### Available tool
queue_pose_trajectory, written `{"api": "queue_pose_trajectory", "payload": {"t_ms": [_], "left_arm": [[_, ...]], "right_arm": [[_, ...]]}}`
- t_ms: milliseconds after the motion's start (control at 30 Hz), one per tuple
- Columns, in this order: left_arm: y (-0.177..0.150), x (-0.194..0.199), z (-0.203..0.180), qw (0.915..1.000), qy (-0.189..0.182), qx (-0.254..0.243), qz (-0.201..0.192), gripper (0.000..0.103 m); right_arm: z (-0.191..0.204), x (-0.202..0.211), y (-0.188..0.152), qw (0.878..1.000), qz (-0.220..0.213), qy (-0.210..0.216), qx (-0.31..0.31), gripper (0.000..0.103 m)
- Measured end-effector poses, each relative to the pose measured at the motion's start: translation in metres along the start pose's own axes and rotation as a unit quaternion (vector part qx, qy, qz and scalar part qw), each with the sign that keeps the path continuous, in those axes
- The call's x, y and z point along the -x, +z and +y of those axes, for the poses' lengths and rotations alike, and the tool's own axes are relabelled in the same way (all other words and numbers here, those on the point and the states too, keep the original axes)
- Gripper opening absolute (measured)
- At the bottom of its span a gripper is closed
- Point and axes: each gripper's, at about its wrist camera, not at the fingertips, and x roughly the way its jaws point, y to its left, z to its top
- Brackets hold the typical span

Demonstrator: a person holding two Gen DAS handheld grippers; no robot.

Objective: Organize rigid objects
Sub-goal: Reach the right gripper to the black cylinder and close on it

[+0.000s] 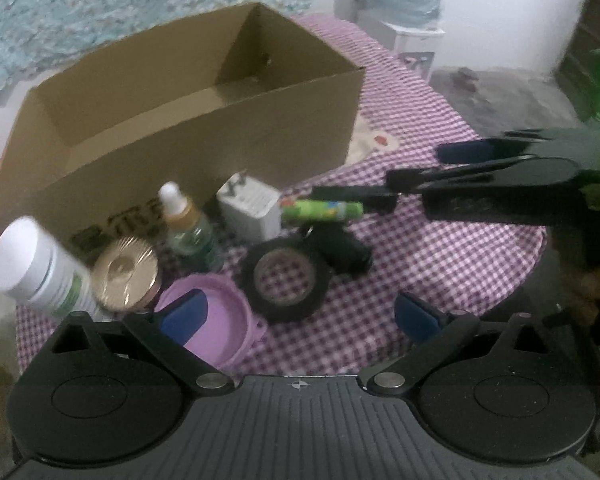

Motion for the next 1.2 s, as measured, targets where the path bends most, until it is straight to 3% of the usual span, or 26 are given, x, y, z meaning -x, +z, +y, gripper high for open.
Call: {"api": "queue_pose_trajectory", "payload": {"t_ms": [133, 167, 367, 567, 867, 1067, 1200], "left_arm": [[0.007, -0.006, -0.005, 0.9998, -0.015, -0.01, 0.0, 0.09], [0.009, -0.008, -0.007, 0.9997, -0.019, -0.012, 0.001, 0.084], [0.017, -0.018, -0.014, 0.9988, -0.039, -0.026, 0.01, 0.067], [0.023, -0.023, -0.021, 0.9975, -0.056, -0.042, 0.007, 0.064], [0.029, -0.033, -0.04, 0.9934, -0.085, -0.076, 0.013, 0.064], [0.04, -0.046, -0.044, 0.9928, -0.095, -0.07, 0.019, 0.058], [0.053, -0.057, -0.044, 0.9927, -0.108, -0.048, 0.025, 0.052]], "right_arm": [[-0.002, -0.019, 0.006, 0.998, 0.025, 0.039, 0.035, 0.044], [-0.002, -0.023, 0.007, 0.998, 0.031, 0.046, 0.041, 0.039], [0.0, -0.045, 0.01, 0.993, 0.063, 0.079, 0.062, 0.024], [-0.017, -0.04, 0.007, 0.991, 0.084, 0.098, -0.017, 0.014], [-0.05, -0.023, -0.024, 0.966, 0.149, 0.141, -0.158, 0.009], [-0.07, -0.007, -0.004, 0.969, 0.1, 0.14, -0.175, 0.011], [-0.073, -0.023, 0.017, 0.968, 0.098, 0.155, -0.174, 0.013]]}}
